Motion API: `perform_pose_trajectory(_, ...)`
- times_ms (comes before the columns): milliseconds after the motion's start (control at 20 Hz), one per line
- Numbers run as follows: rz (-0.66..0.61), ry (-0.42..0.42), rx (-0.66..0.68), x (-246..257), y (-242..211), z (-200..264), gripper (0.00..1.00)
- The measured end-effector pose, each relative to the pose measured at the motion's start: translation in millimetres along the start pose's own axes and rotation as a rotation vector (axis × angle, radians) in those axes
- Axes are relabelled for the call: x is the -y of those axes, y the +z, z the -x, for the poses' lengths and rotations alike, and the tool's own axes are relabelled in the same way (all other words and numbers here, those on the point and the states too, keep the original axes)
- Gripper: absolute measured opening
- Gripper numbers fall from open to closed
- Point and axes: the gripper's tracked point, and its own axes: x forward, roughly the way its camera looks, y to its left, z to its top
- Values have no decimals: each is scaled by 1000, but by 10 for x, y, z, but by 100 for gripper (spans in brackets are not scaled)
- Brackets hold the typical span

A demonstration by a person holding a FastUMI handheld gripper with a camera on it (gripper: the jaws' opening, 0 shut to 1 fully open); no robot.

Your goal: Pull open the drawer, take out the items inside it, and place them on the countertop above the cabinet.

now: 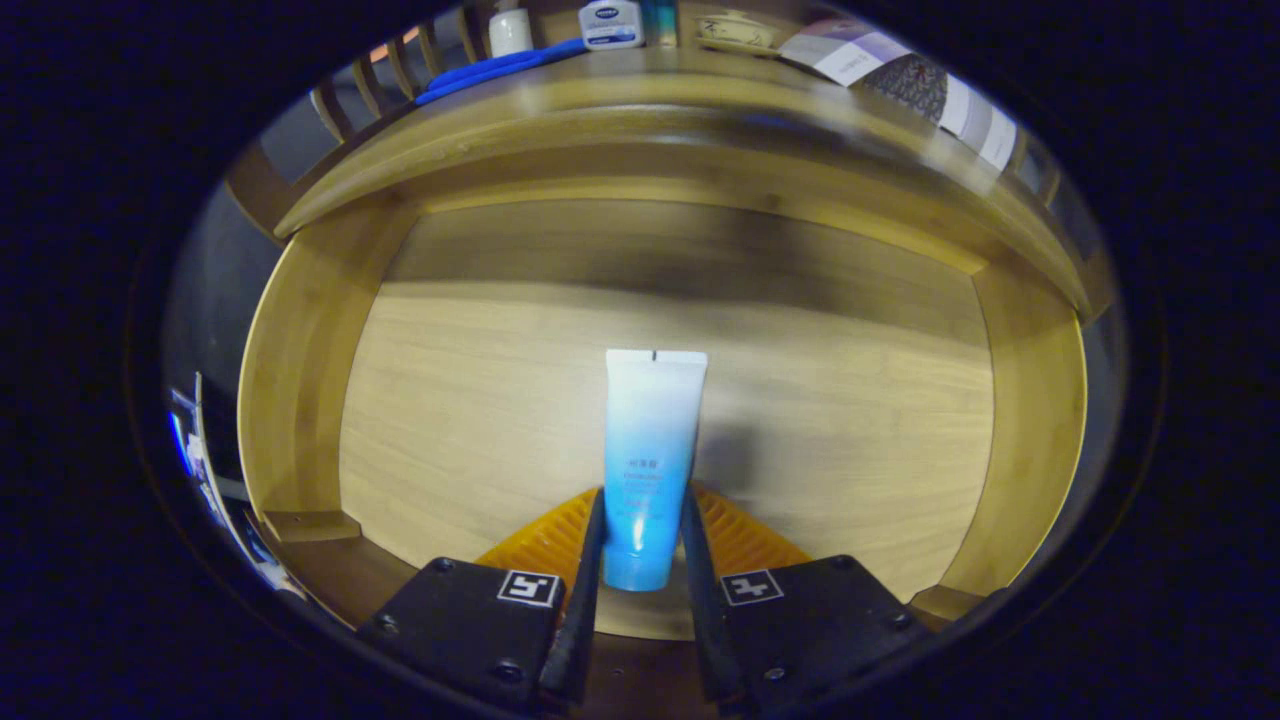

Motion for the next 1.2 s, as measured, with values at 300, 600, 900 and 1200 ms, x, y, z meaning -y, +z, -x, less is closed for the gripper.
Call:
perform_pose_trajectory(300,0,20,134,-8,249,448,41)
perform_pose_trajectory(600,19,22,262,-15,491,1035,41)
perform_pose_trajectory(900,38,12,326,-23,919,1402,41)
perform_pose_trajectory(1200,-22,-91,420,204,1589,1397,41)
